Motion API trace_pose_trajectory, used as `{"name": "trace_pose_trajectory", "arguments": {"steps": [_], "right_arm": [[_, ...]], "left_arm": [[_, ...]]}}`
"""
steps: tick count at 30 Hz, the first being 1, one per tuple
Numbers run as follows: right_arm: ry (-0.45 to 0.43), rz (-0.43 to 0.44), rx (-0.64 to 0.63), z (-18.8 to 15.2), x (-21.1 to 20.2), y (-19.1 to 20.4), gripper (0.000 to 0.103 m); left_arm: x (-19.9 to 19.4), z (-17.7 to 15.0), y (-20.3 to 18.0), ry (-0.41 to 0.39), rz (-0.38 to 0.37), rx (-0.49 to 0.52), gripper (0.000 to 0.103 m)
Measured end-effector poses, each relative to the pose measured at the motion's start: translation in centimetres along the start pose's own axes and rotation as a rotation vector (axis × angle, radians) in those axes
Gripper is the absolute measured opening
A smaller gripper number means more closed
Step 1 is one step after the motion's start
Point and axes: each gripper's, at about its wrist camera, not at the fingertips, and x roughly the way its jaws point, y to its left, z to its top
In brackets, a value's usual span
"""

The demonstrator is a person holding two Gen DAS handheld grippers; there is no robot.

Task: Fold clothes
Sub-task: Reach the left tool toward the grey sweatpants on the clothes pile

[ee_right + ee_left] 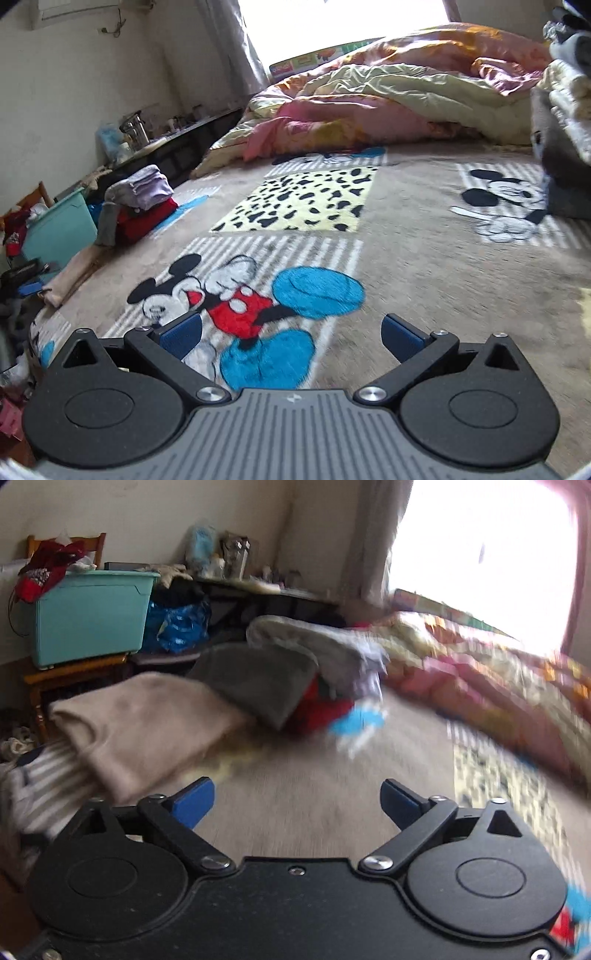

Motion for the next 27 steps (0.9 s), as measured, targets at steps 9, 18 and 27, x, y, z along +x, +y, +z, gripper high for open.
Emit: {"name": "trace_pose_trajectory", "arguments": {"steps": [9, 18, 27], "right_arm": [[0.081, 0.047, 0.054, -2.0, 4.4, -0.7, 0.103], [0.112, 0.013, 0.117, -3.4, 4.9, -3.5, 0.103], [0.107, 0.016, 0.142, -3.8, 4.0, -4.1, 0.103]], "left_arm": [[10.0, 2.8, 1.2, -0.063, 0.004, -0.167, 0.057], [16.3, 4.3, 3.5, 0.02, 0.053, -0.364, 0.024], [14.5, 4.9, 3.8, 0.035, -0.011, -0.326, 0.0]]}}
